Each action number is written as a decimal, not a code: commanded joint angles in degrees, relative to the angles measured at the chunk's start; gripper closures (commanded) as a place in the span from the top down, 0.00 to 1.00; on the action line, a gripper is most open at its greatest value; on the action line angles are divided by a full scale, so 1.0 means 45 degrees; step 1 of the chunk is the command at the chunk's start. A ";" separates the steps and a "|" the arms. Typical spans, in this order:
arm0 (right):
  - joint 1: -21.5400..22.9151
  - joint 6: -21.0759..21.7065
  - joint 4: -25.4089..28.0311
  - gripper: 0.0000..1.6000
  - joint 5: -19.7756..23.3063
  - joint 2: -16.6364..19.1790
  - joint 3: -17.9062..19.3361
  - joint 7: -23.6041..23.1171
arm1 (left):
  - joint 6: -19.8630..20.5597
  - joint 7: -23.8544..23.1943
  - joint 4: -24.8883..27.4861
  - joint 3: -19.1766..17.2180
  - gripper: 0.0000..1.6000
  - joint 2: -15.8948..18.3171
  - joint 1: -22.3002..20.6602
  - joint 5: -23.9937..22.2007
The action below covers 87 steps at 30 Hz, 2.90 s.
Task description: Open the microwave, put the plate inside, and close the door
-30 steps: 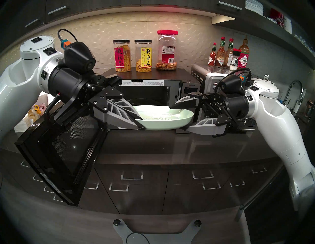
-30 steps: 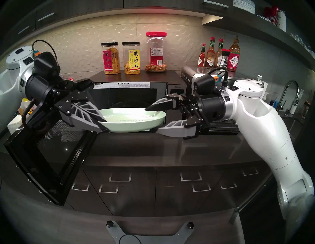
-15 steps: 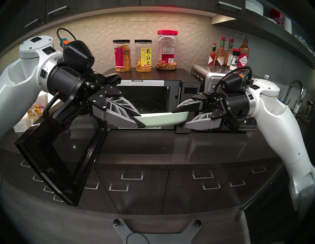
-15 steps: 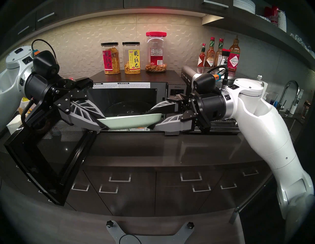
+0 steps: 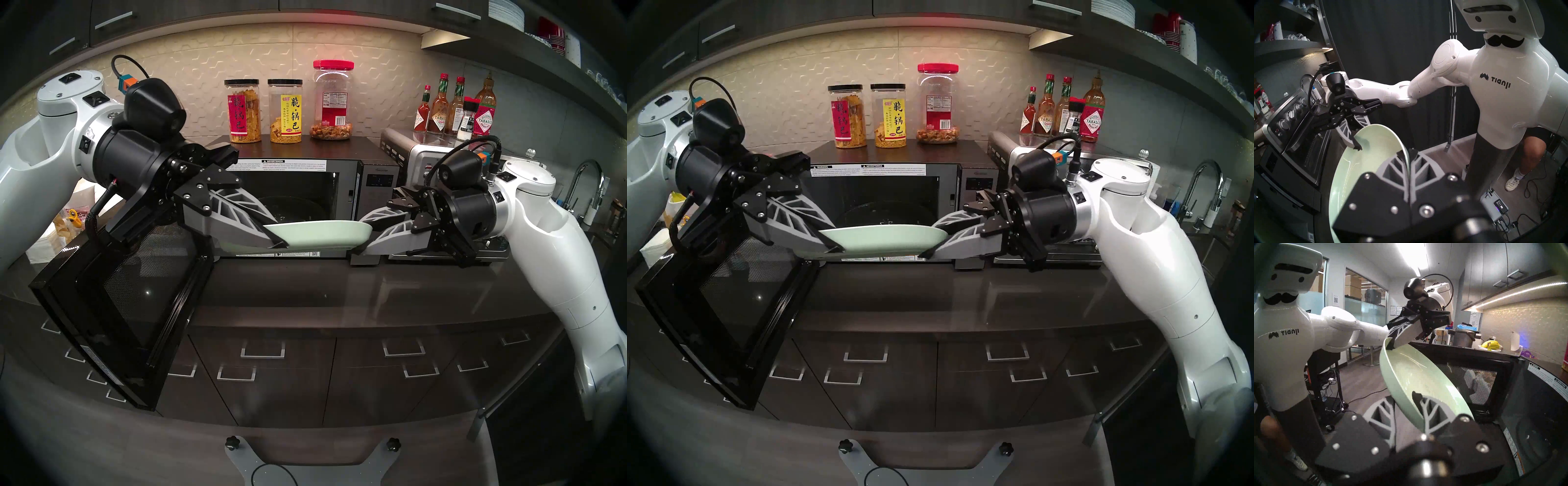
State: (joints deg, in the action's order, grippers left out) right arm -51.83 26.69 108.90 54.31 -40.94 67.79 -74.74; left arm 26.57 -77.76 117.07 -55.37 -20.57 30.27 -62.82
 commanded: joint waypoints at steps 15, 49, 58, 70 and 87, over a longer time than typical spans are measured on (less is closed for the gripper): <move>-0.0117 -0.0180 -0.0131 0.00 0.0096 -0.0129 0.0286 0.0348 | 0.0040 0.0203 0.0196 -0.0099 0.00 0.0014 0.0020 -0.0171; -0.0260 -0.0655 -0.0676 0.00 -0.0386 0.0016 0.0338 0.0344 | -0.0196 0.1953 0.0420 -0.0697 1.00 0.0878 0.0138 -0.0298; -0.0447 -0.0821 -0.0774 0.00 -0.0576 0.0074 0.0323 0.0254 | -0.0294 0.2270 0.0556 -0.1144 1.00 0.1644 0.0072 -0.0642; -0.0772 -0.0934 -0.0705 0.00 -0.0772 0.0058 0.0348 0.0305 | 0.0062 0.2113 0.0662 -0.2982 1.00 0.2711 0.0917 -0.0939; -0.0970 -0.1059 -0.0608 0.00 -0.0787 0.0080 0.0349 0.0455 | 0.1602 0.1047 0.0327 -0.5599 1.00 0.3103 0.2377 -0.0282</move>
State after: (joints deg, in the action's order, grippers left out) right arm -56.29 22.17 105.76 50.31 -40.48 68.83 -72.63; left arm 31.43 -71.78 119.22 -76.48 -7.45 39.01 -65.01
